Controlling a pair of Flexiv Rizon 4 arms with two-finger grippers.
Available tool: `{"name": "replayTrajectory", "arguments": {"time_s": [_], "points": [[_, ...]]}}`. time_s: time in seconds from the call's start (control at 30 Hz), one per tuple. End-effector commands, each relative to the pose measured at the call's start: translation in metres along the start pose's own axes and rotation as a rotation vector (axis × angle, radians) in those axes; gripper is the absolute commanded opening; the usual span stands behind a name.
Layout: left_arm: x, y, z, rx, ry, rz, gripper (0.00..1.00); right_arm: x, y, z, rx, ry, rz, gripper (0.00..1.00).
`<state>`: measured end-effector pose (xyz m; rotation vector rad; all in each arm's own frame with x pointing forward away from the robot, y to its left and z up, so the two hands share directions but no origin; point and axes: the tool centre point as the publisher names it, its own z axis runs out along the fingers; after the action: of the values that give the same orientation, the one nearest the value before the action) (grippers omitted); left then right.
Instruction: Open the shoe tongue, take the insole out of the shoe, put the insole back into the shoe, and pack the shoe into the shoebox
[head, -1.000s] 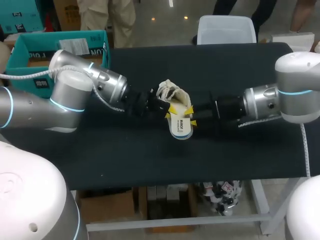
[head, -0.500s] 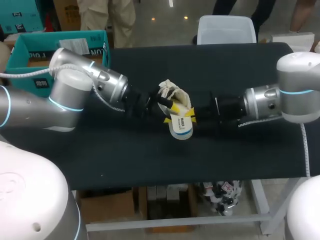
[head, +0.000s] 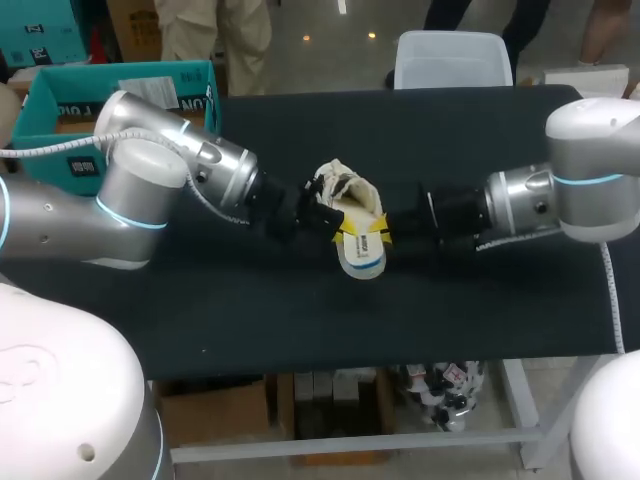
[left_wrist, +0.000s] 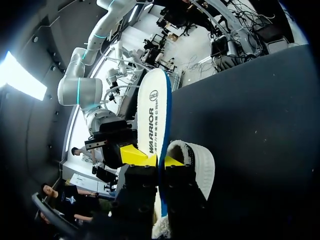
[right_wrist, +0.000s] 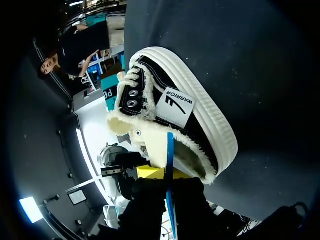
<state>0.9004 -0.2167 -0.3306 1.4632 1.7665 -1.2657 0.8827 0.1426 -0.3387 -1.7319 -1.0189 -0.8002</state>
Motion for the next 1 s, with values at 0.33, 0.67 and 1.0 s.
{"name": "replayTrajectory", "arguments": {"time_s": [0.33, 0.67, 1.0], "points": [[0.006, 0.039, -0.001, -0.008, -0.003, -0.058, 0.0, 0.006, 0.022, 0.021, 0.022, -0.022, 0.028, 0.0], [0.008, 0.043, -0.001, 0.001, -0.01, -0.073, 0.0, 0.002, 0.014, 0.015, 0.005, -0.011, 0.045, 0.2], [0.007, 0.035, 0.0, 0.005, -0.017, -0.065, 0.0, -0.002, -0.007, 0.002, -0.034, 0.003, 0.026, 0.4]]}}
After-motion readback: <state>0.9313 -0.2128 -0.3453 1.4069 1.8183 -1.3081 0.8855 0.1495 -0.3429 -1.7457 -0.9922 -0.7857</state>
